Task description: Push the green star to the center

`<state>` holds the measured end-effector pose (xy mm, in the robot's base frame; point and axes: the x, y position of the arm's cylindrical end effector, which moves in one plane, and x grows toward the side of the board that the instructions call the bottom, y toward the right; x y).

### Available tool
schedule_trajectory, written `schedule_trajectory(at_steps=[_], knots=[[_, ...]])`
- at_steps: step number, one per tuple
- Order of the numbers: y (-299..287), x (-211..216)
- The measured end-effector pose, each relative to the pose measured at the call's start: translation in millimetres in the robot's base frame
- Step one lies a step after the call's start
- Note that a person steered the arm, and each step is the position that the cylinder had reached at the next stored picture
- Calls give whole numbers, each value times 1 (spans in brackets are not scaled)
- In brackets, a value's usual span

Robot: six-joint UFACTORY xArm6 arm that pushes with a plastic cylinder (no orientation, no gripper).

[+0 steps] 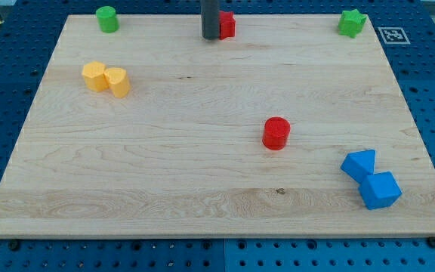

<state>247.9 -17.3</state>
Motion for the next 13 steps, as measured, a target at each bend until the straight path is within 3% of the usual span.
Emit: schedule_trajectory(at_steps=[3,5,6,8,10,12,13], knots=[[-4,4],[114,80],[132,89],[146,89],[265,82],[297,26],[321,22]])
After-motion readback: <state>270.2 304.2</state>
